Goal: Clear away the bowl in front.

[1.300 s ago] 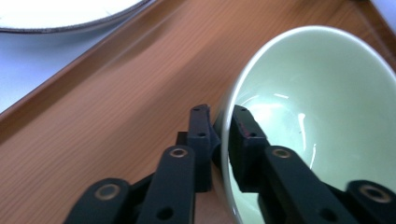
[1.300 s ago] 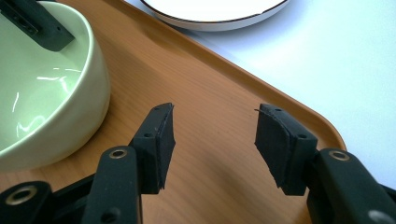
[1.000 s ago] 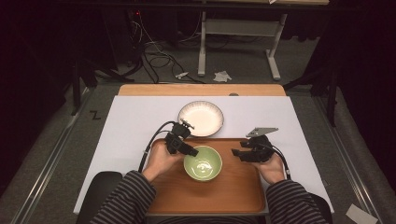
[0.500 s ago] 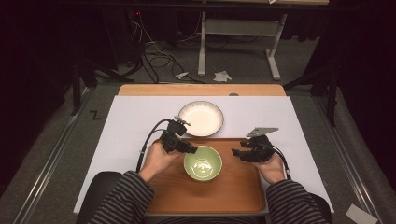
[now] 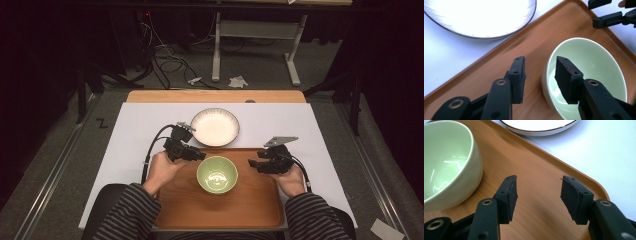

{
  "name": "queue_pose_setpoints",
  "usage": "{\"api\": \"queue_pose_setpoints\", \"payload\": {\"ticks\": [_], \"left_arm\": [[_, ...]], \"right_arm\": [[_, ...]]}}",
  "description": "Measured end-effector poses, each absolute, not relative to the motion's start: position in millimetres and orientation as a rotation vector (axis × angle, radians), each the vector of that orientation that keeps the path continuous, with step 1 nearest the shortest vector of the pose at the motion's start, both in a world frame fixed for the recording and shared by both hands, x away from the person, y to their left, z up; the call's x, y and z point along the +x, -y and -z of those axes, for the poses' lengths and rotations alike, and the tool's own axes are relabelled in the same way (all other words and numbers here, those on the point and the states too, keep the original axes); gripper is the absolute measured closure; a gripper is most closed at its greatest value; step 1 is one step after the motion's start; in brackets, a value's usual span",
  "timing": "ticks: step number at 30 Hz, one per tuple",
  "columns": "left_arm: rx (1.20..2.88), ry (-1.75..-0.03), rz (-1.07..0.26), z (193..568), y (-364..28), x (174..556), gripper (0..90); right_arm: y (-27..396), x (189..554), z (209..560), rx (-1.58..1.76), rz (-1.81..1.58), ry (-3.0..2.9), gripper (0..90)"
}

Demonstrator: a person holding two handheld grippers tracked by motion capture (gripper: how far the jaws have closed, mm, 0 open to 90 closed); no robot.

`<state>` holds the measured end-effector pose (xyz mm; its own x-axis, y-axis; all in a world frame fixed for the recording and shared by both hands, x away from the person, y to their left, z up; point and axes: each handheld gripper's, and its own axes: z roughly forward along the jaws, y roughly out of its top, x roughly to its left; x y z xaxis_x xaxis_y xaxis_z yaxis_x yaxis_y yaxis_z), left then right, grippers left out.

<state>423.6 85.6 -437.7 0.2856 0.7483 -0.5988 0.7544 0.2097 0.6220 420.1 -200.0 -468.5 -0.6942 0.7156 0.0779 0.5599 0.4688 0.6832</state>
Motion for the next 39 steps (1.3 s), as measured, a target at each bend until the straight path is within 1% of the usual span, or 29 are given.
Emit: {"api": "queue_pose_setpoints", "payload": {"ticks": [17,39], "left_arm": [[1.476,-1.470,-0.034,439,-111,416,59.6],[1.428,-1.544,-0.073,457,-118,422,55.1]], "right_arm": [[199,420,469,1.105,-1.031,-2.497,48.0],[201,420,467,1.111,-1.031,-2.495,48.3]]}}
